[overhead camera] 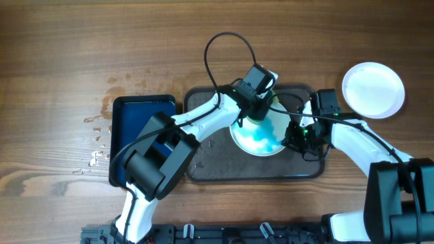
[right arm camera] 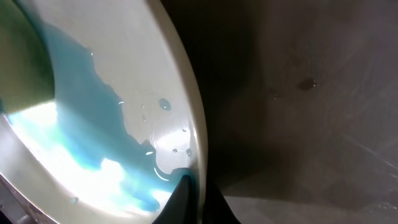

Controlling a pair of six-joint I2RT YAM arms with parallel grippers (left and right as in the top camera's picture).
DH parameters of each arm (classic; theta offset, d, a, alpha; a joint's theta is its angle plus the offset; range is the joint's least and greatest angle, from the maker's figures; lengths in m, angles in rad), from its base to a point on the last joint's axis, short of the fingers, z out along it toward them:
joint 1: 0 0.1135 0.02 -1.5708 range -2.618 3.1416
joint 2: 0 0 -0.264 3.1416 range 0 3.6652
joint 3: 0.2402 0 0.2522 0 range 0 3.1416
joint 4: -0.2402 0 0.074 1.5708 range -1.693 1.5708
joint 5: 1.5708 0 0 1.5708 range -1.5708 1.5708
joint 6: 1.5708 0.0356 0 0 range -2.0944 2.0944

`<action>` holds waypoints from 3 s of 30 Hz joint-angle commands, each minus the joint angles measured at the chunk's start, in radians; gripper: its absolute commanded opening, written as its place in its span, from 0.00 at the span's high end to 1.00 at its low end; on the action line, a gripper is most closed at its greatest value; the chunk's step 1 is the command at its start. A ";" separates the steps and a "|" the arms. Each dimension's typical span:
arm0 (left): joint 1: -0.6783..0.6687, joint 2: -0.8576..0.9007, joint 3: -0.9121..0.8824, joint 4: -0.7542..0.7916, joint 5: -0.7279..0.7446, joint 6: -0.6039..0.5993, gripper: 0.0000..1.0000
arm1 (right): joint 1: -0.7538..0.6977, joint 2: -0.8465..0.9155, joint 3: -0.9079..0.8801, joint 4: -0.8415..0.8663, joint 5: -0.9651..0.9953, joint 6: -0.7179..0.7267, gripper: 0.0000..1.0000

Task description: Clean dirty plates on tray and stack at the side

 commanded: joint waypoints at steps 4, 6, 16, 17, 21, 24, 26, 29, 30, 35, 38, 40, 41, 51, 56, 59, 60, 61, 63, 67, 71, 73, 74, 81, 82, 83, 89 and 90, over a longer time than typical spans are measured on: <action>0.003 0.020 0.037 0.020 -0.019 0.075 0.96 | 0.018 0.015 -0.017 -0.016 0.008 -0.061 0.96; 0.006 0.020 0.037 -0.011 -0.021 0.074 0.96 | 0.018 0.015 -0.017 -0.016 0.007 -0.061 0.96; 0.033 0.021 0.036 -0.318 -0.035 0.074 0.96 | 0.018 0.015 -0.017 -0.008 0.011 -0.061 0.96; 0.034 0.021 0.036 -0.334 -0.035 0.071 0.96 | 0.018 0.015 -0.017 -0.007 0.011 -0.061 0.96; 0.029 0.021 0.035 -0.394 -0.027 0.071 0.96 | 0.018 0.015 -0.017 -0.004 0.011 -0.061 0.96; 0.014 0.020 0.035 -0.406 -0.010 0.071 0.96 | 0.018 0.015 -0.017 -0.004 0.011 -0.061 0.96; -0.011 0.014 0.035 -0.404 -0.006 0.071 0.96 | 0.018 0.015 -0.017 -0.004 0.011 -0.060 0.96; -0.050 -0.004 0.036 -0.385 -0.006 0.071 0.96 | 0.018 0.015 -0.017 -0.004 0.011 -0.060 0.96; -0.066 -0.014 0.036 -0.374 -0.006 0.071 0.96 | 0.018 0.015 -0.017 -0.004 0.011 -0.060 0.96; -0.112 -0.043 0.036 -0.368 -0.041 0.018 0.96 | 0.018 0.015 -0.017 -0.005 0.010 -0.059 0.96; -0.113 -0.060 0.036 -0.390 -0.051 -0.008 0.96 | 0.018 0.015 -0.017 -0.005 0.011 -0.060 0.96; -0.113 -0.071 0.036 -0.403 -0.053 -0.008 0.96 | 0.018 0.015 -0.017 -0.005 0.011 -0.060 0.96; -0.113 -0.077 0.036 -0.414 -0.056 -0.008 0.96 | 0.018 0.015 -0.017 -0.005 0.011 -0.060 0.96; -0.058 -0.075 0.032 -0.533 -0.012 -0.023 0.96 | 0.018 0.015 -0.017 -0.005 0.011 -0.059 0.96; -0.040 -0.064 0.032 -0.529 0.010 -0.023 0.96 | 0.018 0.015 -0.017 -0.005 0.011 -0.059 0.96; -0.032 -0.031 0.032 -0.527 0.011 -0.023 0.96 | 0.018 0.015 -0.017 -0.004 0.011 -0.059 0.96; -0.031 -0.014 0.032 -0.527 0.013 -0.023 0.96 | 0.018 0.015 -0.017 -0.004 0.011 -0.058 0.96; -0.031 -0.001 0.032 -0.529 0.014 -0.023 0.96 | 0.018 0.015 -0.017 -0.004 0.011 -0.059 0.96; -0.031 0.024 0.032 -0.530 0.020 -0.024 0.96 | 0.018 0.015 -0.017 -0.004 0.011 -0.058 0.96; -0.031 0.053 0.032 -0.539 0.077 -0.023 0.96 | 0.018 0.015 -0.017 -0.005 0.011 -0.058 0.96; -0.031 0.081 0.032 -0.561 0.077 -0.023 0.96 | 0.018 0.015 -0.017 -0.005 0.010 -0.058 0.96; -0.030 0.117 0.032 -0.580 0.077 -0.023 0.96 | 0.018 0.015 -0.017 -0.005 0.011 -0.058 0.96; -0.030 0.134 0.032 -0.592 0.077 -0.023 0.96 | 0.018 0.015 -0.017 -0.006 0.010 -0.058 0.96; -0.030 0.177 0.040 -0.640 0.077 -0.058 0.96 | 0.018 0.015 -0.017 -0.009 0.010 -0.058 0.96; -0.030 0.177 0.047 -0.641 0.077 -0.059 0.96 | 0.018 0.015 -0.017 -0.009 0.010 -0.057 0.96; -0.030 0.177 0.053 -0.642 0.077 -0.061 0.96 | 0.018 0.015 -0.017 -0.009 0.010 -0.058 0.96; -0.030 0.167 0.146 -0.697 0.076 -0.080 0.96 | 0.018 0.015 -0.017 -0.012 0.010 -0.058 0.96; -0.030 0.161 0.164 -0.706 0.077 -0.080 0.96 | 0.018 0.015 -0.017 -0.012 0.010 -0.058 0.96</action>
